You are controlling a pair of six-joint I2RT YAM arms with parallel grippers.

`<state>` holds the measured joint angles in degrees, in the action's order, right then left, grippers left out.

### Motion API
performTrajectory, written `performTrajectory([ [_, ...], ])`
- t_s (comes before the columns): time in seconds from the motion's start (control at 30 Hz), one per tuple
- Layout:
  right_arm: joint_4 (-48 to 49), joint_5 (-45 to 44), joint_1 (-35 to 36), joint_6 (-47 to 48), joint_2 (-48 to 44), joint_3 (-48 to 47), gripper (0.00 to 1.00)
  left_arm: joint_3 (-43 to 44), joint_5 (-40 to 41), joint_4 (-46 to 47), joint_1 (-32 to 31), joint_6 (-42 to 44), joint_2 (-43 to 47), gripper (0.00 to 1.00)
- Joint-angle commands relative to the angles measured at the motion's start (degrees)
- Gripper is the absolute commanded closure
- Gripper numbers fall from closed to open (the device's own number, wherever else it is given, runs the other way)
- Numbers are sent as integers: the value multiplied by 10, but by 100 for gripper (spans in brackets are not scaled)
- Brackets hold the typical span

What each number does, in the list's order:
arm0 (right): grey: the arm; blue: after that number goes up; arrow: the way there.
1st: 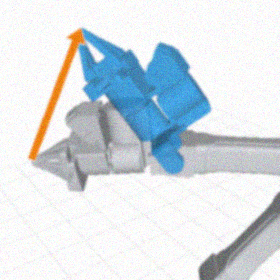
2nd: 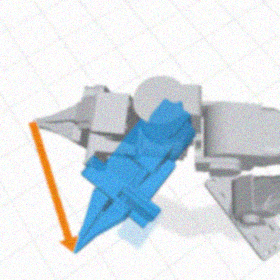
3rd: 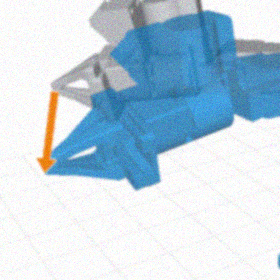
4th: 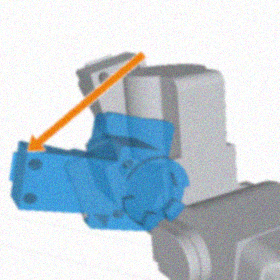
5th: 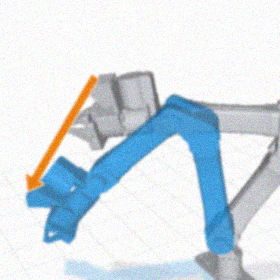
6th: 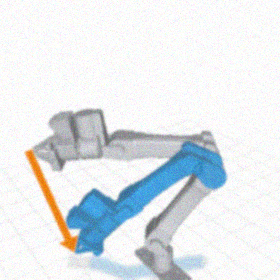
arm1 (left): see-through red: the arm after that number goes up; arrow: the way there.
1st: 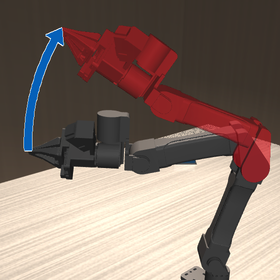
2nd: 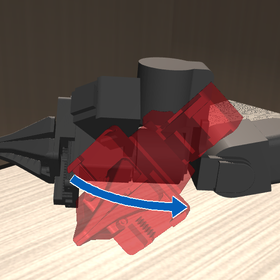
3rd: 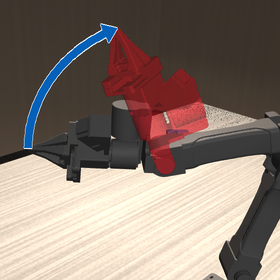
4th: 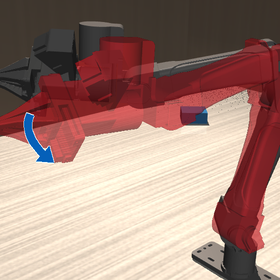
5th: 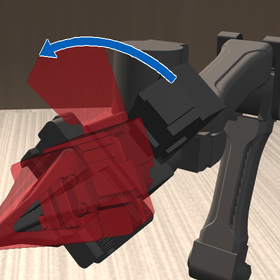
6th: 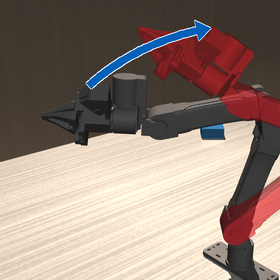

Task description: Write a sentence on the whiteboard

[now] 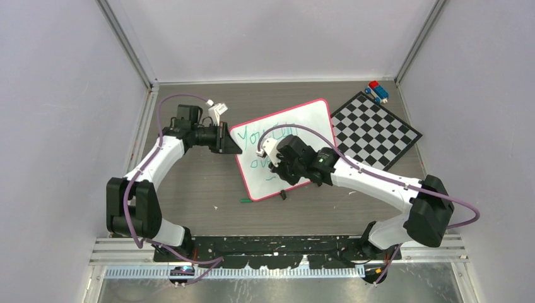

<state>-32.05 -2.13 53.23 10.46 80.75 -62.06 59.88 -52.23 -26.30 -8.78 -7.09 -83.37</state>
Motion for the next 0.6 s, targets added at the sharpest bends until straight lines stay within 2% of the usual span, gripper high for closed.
performTrajectory([
  [0.0, 3, 41, -4, 7, -22, -45, 100, 9, 24, 8, -3, 1, -5, 100],
  [0.33, 35, 23, -4, -1, 15, -59, 100, 14, 24, 3, -3, 4, -5, 100],
  [0.57, 40, -1, -3, 2, 28, -35, 100, 13, 26, 2, -2, 9, -6, 100],
])
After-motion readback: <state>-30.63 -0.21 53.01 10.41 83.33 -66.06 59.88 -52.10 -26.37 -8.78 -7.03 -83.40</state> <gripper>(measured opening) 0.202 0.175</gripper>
